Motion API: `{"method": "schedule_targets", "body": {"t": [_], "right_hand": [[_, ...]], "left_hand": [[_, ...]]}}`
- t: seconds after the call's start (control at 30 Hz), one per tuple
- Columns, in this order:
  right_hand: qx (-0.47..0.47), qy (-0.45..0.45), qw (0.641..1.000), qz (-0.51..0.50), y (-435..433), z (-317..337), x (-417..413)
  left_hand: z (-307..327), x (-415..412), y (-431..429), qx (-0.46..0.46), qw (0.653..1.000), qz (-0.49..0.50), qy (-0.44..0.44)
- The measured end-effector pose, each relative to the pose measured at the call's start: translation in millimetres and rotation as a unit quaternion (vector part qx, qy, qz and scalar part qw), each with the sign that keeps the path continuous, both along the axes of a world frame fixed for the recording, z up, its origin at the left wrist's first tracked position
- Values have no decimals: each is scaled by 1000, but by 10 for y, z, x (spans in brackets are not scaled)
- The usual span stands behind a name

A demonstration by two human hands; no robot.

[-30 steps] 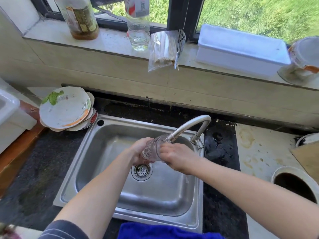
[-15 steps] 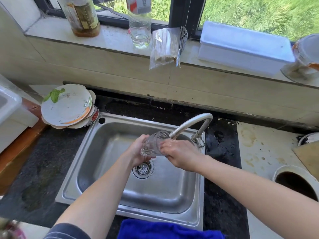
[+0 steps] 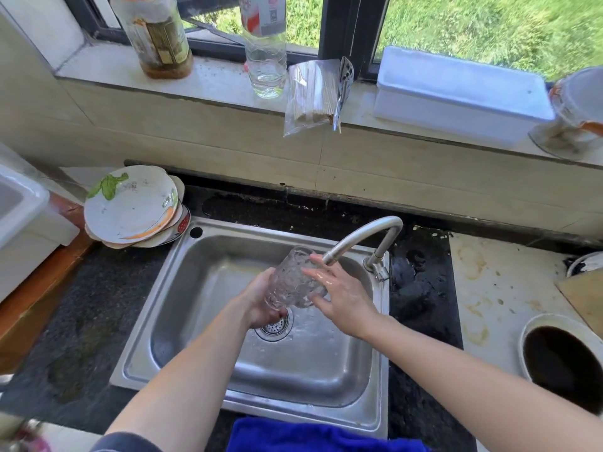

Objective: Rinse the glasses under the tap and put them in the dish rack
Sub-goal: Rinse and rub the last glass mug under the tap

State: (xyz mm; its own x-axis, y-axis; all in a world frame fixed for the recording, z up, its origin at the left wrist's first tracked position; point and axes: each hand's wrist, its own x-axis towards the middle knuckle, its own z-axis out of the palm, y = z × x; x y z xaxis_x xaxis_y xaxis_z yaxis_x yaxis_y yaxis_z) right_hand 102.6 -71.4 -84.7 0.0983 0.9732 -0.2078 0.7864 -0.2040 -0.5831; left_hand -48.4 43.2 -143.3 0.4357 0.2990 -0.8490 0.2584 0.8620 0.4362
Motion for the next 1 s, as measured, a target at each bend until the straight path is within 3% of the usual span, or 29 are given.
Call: {"method": "schedule_targets", "body": {"t": [0.1,0.33,0.47,0.57,0.73,0.83,1.0], "right_hand": [[-12,92,990,-107,12,13,-23],[-48,206,964,-160,-33,37,37],[-34,362,879,-308,-94,46,-11],[-47,379,867,-321,-99,12,21],[-79,326,904,-265,5,67,286],[-56,338,895,-285,79,100,340],[-89,389,855,-331,-18,9,228]], "left_hand": [[-3,-15,-34,-1,999,-29,-15],[168,79,-132,89,989,-24,-115],[125,186,-298,107,989,51,-88],[152,249,-326,170,984,38,-29],[475,293,-174,293,953,-68,-38],[588,336,-185,290,954,-71,-31],[484,318,-282,201,978,44,-41]]}}
